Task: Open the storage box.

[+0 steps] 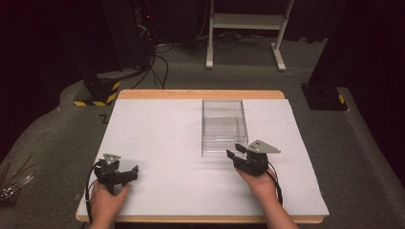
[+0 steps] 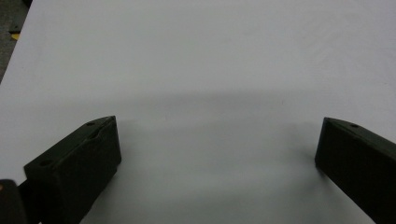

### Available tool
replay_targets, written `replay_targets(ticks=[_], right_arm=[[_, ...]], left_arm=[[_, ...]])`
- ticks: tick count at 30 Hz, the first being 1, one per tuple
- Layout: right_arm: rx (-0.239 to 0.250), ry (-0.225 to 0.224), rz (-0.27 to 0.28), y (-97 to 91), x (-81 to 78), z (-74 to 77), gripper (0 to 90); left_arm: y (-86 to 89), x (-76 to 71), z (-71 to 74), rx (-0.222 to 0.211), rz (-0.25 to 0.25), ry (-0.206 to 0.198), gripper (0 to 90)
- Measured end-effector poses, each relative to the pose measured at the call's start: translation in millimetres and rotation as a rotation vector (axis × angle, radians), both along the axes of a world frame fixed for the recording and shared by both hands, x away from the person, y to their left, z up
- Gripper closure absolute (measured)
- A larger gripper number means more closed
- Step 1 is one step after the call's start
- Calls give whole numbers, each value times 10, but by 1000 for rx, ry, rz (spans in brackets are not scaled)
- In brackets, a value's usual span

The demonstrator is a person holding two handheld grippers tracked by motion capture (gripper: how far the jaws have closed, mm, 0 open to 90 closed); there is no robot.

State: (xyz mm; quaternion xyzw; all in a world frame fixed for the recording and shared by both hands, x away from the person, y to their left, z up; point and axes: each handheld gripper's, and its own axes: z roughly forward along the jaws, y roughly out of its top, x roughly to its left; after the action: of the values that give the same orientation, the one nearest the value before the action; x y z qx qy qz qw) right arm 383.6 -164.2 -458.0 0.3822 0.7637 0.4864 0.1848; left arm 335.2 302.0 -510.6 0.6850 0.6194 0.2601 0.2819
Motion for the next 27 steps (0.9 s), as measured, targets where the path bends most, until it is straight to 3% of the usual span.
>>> replay_targets(ticks=[12, 27], right_arm=[[34, 0, 2, -10, 120, -25, 613], [88, -9, 69, -71, 216, -41, 689]], left_arm=[[0, 0, 0, 0, 0, 0, 4], [0, -1, 0, 0, 0, -1, 4]])
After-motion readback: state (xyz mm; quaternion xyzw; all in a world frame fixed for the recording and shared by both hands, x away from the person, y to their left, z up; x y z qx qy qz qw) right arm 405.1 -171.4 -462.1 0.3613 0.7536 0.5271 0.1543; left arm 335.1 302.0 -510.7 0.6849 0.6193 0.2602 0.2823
